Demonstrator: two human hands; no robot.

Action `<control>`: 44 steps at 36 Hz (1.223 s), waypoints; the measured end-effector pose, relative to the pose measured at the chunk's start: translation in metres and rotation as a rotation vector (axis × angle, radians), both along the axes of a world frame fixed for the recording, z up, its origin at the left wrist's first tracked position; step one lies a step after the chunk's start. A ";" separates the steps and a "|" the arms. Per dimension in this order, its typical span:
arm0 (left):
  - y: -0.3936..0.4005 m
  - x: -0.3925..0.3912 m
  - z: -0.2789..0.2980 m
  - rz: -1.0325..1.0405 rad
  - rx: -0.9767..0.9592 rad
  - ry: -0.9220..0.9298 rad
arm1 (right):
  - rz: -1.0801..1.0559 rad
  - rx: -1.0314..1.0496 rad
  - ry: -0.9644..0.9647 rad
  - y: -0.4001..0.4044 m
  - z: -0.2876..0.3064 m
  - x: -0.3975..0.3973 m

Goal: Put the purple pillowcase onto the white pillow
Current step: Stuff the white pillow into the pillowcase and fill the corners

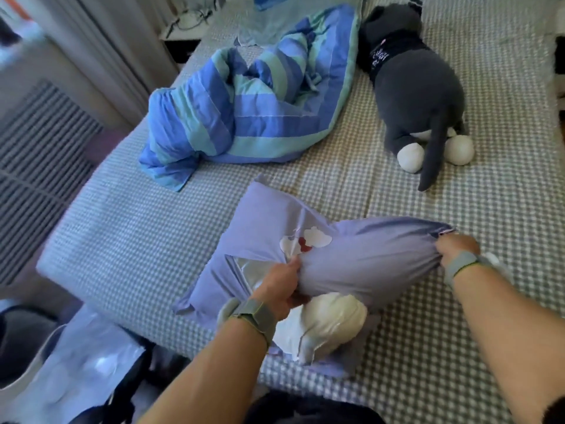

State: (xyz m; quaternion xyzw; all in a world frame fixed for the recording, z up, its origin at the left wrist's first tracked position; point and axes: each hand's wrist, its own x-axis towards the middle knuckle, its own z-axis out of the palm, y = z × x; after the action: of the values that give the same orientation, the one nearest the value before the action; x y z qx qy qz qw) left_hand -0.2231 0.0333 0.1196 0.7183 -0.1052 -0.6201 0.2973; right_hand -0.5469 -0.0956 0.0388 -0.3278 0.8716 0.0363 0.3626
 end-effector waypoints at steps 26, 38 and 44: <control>-0.067 0.003 0.050 -0.428 -0.148 0.236 | -0.095 -0.524 -0.858 0.112 0.054 0.105; -0.111 0.089 0.112 -1.210 -0.348 -0.593 | -0.025 -0.541 -0.643 0.120 0.107 0.237; -0.104 0.091 0.105 -1.071 -0.319 -0.207 | -0.303 -0.538 -0.426 0.093 0.124 0.242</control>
State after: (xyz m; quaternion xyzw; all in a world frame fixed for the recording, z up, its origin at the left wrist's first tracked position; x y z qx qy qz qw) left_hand -0.1322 -0.0706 0.2247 0.5678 -0.5758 -0.5873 0.0341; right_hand -0.3050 -0.0026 0.1624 -0.2788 0.7936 -0.3173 0.4379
